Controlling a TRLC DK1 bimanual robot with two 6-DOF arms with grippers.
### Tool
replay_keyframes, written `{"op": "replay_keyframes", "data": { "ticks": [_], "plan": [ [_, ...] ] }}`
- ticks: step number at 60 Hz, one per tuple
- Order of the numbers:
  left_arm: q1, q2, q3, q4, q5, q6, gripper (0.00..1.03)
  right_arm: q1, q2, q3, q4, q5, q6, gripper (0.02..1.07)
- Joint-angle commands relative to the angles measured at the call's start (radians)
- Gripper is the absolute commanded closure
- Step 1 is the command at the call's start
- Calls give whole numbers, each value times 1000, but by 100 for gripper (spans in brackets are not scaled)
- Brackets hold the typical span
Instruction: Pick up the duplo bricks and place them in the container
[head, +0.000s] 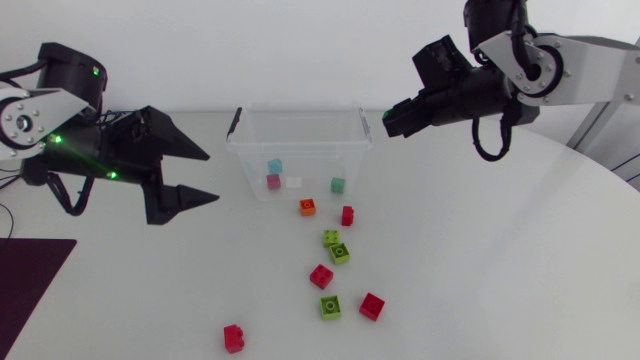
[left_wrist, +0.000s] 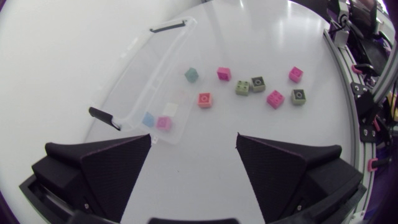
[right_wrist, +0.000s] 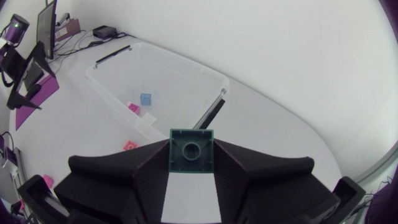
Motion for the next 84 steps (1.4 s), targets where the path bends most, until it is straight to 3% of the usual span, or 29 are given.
{"op": "replay_keyframes", "data": {
  "ticks": [1, 14, 35, 38, 42, 45, 47, 52, 63, 84],
  "plan": [
    [-4, -53, -64, -42, -11, 84, 7, 22, 43, 57, -1, 10, 19, 93],
    [-35, -114, -195, -128, -63, 179, 7, 64, 146, 169, -2, 14, 16, 93],
    [-187, -160, -340, -213, -149, 201, 7, 122, 376, 384, -15, 46, -10, 91],
    [-199, -163, -338, -228, -149, 192, 7, 122, 410, 416, -18, 56, -13, 83],
    [-213, -168, -329, -251, -149, 179, 7, 122, 450, 453, -25, 65, -15, 60],
    [-231, -170, -320, -277, -149, 165, 7, 128, 471, 471, -30, 80, -21, 34],
    [-240, -171, -317, -289, -149, 162, 7, 133, 476, 476, -30, 91, -25, 25],
    [-265, -171, -314, -302, -149, 132, 7, 144, 470, 468, -30, 103, -33, 15],
    [-332, -133, -294, -319, -172, 26, 7, 147, 392, 393, -24, 132, -32, 12],
    [-521, 47, -323, -170, -344, -275, 7, 131, 145, 101, 19, 158, -27, 12]
  ]
}}
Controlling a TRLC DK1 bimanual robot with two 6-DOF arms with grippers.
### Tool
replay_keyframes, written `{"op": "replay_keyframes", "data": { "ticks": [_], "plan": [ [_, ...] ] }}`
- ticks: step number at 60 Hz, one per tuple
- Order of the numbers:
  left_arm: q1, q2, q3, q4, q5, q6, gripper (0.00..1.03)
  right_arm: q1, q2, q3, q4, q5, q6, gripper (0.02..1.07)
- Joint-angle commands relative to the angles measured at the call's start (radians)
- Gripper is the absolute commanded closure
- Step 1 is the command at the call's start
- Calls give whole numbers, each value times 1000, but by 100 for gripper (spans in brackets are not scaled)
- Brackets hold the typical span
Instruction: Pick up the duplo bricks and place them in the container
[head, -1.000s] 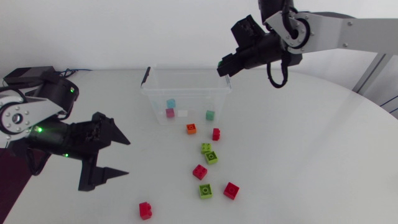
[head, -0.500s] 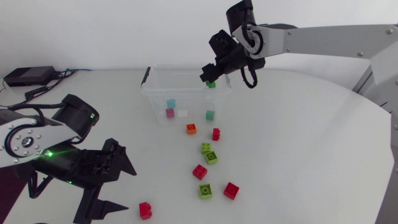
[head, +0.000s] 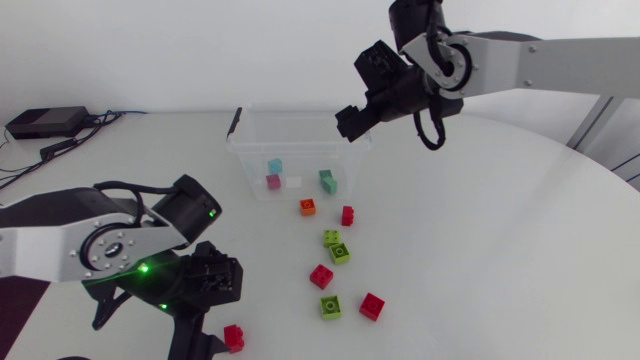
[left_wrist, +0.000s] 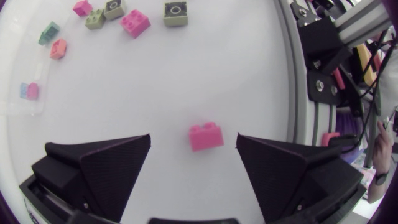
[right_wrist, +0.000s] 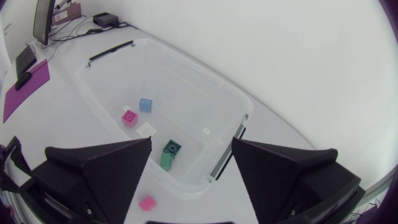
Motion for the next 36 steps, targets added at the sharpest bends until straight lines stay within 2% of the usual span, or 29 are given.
{"op": "replay_keyframes", "data": {
  "ticks": [1, 14, 22, 26, 28, 29, 30, 32, 36],
  "plan": [
    [-32, 52, -13, 19, -22, -83, 7, -9, -67, -91, 15, 8, -3, 12],
    [-70, 103, -29, 41, -45, -141, 11, -16, -223, -284, 32, 8, -7, 12],
    [-89, 141, -44, 60, -79, -181, 19, -17, -318, -394, 32, 8, -11, 12],
    [-93, 164, -55, 83, -91, -193, 30, -11, -366, -448, 27, 8, -18, 13],
    [-98, 172, -59, 91, -101, -201, 41, -9, -389, -476, 25, 8, -26, 13],
    [-99, 178, -63, 99, -102, -204, 50, -8, -410, -500, 22, 8, -35, 13],
    [-99, 179, -66, 102, -101, -204, 53, -6, -420, -516, 22, 7, -40, 13],
    [-104, 184, -73, 114, -102, -213, 68, -6, -441, -552, 21, 1, -44, 13],
    [-112, 192, -84, 119, -102, -219, 69, -2, -473, -612, 21, -5, -60, 13]
  ]
}}
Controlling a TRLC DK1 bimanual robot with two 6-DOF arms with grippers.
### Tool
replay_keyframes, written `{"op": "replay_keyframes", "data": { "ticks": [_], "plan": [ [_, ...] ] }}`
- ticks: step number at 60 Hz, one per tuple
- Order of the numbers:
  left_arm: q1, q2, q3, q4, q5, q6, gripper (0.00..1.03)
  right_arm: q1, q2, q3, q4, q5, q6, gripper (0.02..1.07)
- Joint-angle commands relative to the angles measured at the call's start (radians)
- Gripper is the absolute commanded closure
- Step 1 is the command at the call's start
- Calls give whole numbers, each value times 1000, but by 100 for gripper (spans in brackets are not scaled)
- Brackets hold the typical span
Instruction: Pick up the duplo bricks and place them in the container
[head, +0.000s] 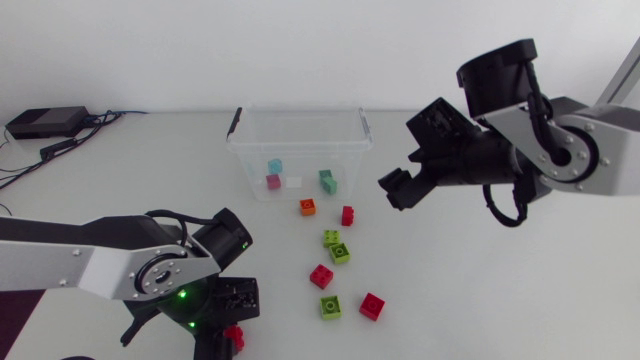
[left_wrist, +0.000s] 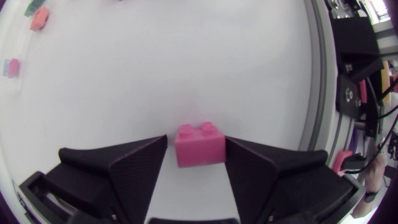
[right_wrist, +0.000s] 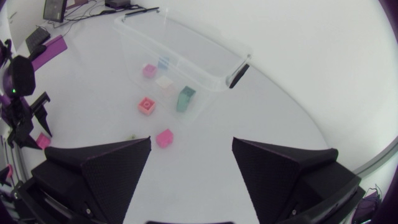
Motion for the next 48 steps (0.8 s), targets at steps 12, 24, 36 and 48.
{"op": "replay_keyframes", "data": {
  "ticks": [12, 24, 36, 48],
  "plan": [
    [-40, -14, -54, 22, -9, -54, 70, 58, -151, -235, -46, -45, -44, 16],
    [-32, -117, -23, 4, -9, -56, 70, 136, -185, -318, -84, -77, -41, 21],
    [41, -233, 83, -50, -9, -54, 70, 188, -168, -358, -93, -84, -32, 31],
    [104, -283, 210, -28, 0, -54, 70, 216, -77, -347, -103, -97, -33, 36]
  ]
}}
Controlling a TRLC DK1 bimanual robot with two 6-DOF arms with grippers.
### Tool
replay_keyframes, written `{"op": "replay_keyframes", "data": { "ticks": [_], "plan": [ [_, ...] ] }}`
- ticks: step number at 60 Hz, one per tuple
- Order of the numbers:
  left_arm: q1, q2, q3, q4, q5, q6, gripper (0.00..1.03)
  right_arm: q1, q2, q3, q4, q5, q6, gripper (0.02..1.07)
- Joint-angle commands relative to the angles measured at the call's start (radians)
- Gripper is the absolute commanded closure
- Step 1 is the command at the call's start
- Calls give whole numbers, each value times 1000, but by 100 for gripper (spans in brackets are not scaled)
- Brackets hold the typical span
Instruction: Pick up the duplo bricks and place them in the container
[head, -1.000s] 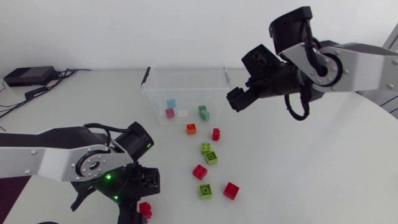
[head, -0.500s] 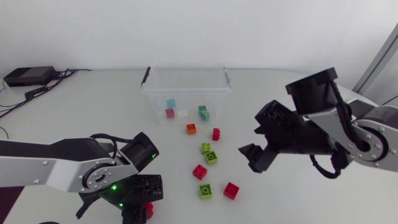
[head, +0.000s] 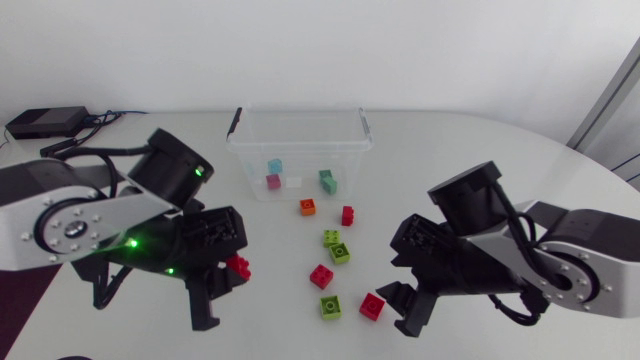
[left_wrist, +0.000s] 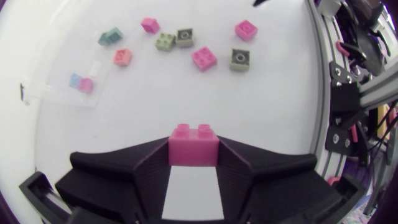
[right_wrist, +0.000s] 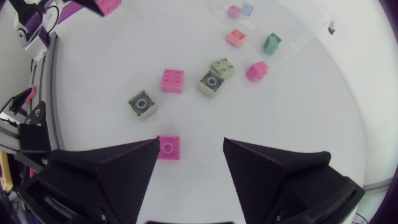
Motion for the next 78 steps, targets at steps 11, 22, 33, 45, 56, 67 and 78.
{"op": "replay_keyframes", "data": {
  "ticks": [11, 22, 33, 45, 56, 67, 78],
  "plan": [
    [70, 32, 167, 92, 51, -30, 70, 71, 132, -1, -14, -7, 6, 36],
    [128, 81, 262, 142, 111, -47, 70, 84, 187, 5, -6, -7, 6, 36],
    [149, 119, 307, 207, 125, -55, 70, 77, 236, 13, 26, -5, -3, 36],
    [195, 203, 367, 294, 153, -76, 69, 90, 308, 21, 71, -1, -3, 43],
    [225, 299, 422, 362, 168, -86, 69, 90, 331, 19, 94, 7, -4, 89],
    [235, 400, 496, 417, 168, -106, 69, 84, 279, 16, 62, 8, -12, 92],
    [266, 524, 638, 435, 166, -142, 67, 71, 184, 39, -6, 10, -17, 92]
  ]
}}
